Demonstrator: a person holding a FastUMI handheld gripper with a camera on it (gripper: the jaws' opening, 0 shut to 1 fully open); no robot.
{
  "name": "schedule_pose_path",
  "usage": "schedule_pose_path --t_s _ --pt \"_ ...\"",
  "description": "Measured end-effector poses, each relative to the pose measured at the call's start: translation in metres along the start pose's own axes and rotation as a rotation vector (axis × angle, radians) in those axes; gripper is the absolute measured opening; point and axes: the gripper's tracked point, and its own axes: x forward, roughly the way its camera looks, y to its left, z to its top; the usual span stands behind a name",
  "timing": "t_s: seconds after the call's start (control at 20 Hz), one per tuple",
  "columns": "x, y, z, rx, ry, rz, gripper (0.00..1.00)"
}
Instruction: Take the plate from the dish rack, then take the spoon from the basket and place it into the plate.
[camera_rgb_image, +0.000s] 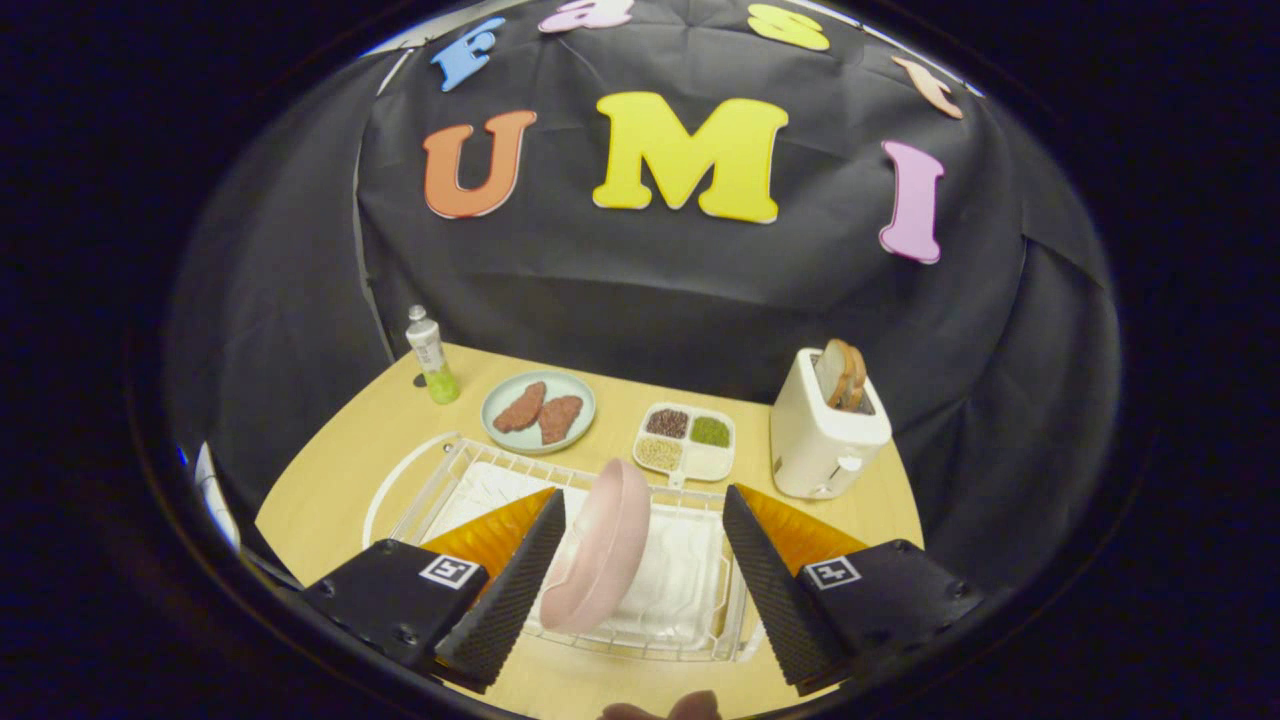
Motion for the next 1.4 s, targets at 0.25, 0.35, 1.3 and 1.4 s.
schedule_pose_path --t_s 0.25,0.35,1.3,1.4 --pt "0.039 0.008 -0.015 0.071 0.155 0.007 1.00" --pt "0.052 0.012 -0.024 0.098 0.219 0.008 1.00" --pt "0.053 0.024 -0.047 0.196 0.379 -0.152 0.36" --pt "0.047 0.022 -0.042 0.189 0.367 -0.191 0.36"
